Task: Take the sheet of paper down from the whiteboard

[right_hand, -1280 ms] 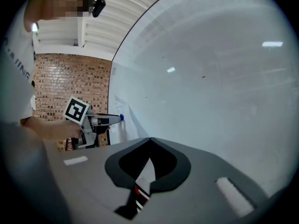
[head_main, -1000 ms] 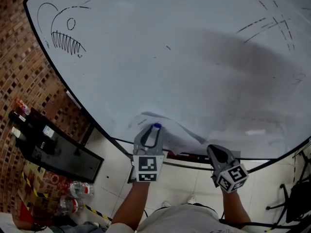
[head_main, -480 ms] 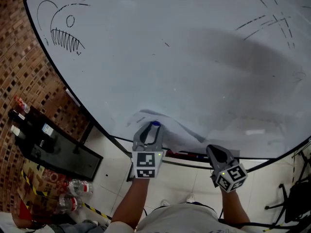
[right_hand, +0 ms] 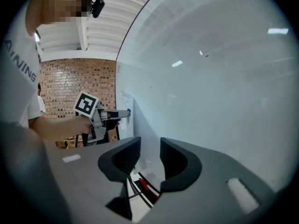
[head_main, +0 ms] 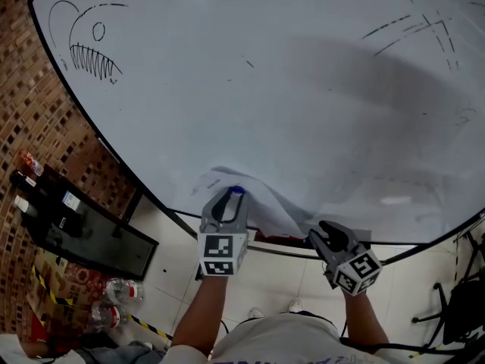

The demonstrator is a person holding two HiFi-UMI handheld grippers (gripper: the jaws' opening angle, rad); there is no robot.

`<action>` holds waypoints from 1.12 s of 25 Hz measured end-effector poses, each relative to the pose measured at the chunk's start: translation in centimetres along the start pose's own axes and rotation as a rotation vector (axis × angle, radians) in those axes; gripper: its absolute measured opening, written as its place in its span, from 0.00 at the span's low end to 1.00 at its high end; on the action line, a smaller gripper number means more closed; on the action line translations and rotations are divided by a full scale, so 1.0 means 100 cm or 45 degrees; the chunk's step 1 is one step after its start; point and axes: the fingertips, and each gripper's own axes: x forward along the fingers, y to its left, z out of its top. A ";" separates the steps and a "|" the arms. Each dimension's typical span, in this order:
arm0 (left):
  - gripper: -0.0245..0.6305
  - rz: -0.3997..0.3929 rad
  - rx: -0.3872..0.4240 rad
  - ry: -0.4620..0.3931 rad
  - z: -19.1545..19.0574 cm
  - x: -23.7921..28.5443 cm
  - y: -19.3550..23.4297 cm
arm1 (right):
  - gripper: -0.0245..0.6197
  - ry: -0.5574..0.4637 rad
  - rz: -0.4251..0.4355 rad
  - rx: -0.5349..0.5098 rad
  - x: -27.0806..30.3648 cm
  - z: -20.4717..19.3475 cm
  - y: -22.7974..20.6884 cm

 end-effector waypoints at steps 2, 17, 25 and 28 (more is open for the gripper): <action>0.24 0.002 0.005 0.004 -0.001 0.000 0.001 | 0.28 0.000 0.048 -0.015 0.004 0.000 0.008; 0.24 -0.019 -0.025 -0.024 0.003 0.000 -0.001 | 0.26 -0.129 0.073 -0.030 -0.009 0.019 -0.004; 0.24 -0.014 -0.004 0.005 0.000 0.000 0.000 | 0.29 0.022 0.038 -0.078 0.017 0.003 -0.010; 0.24 -0.021 -0.016 0.005 -0.001 -0.001 0.000 | 0.29 0.084 0.056 -0.116 0.023 -0.006 -0.005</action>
